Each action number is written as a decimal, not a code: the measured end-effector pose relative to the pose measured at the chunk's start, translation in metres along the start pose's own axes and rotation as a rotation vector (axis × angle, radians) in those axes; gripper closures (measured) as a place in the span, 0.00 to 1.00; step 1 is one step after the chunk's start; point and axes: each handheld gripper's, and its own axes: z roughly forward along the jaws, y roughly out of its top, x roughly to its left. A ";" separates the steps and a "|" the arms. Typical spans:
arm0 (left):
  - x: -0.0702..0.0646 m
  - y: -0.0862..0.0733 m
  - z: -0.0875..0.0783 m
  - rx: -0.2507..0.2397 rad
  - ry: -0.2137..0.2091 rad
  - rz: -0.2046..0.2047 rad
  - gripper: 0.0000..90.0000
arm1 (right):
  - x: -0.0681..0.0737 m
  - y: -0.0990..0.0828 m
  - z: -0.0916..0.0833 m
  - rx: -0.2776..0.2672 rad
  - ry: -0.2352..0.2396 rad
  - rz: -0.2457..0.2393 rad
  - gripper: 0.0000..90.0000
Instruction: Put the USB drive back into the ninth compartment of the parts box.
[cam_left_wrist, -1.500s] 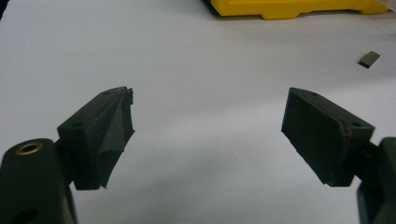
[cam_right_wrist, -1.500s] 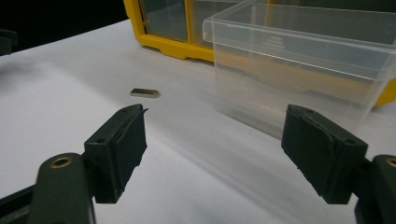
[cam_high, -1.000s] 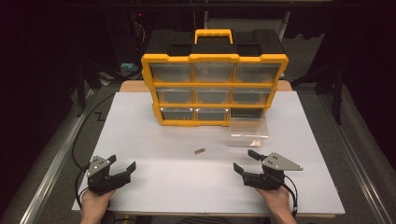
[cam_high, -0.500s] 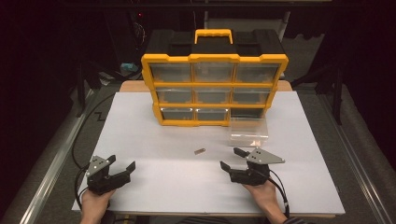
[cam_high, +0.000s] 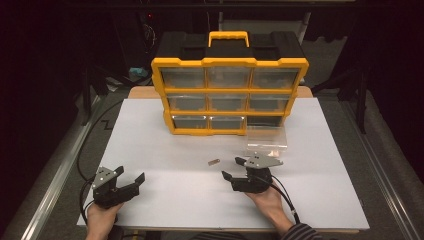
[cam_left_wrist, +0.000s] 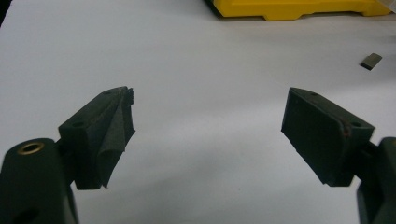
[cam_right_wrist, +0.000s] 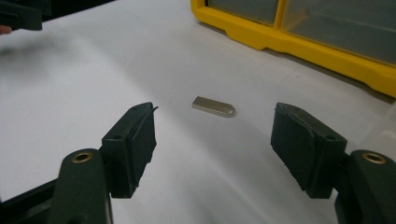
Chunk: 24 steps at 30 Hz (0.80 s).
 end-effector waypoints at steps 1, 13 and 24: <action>0.000 0.000 0.000 -0.001 -0.001 -0.001 0.20 | 0.001 0.002 0.003 0.011 0.002 0.002 0.36; 0.000 0.000 -0.001 -0.005 -0.002 -0.003 0.20 | 0.005 0.031 0.024 0.158 -0.008 0.038 0.41; 0.000 0.000 -0.001 -0.008 -0.003 -0.004 0.20 | 0.002 0.056 0.055 0.362 -0.018 0.042 0.45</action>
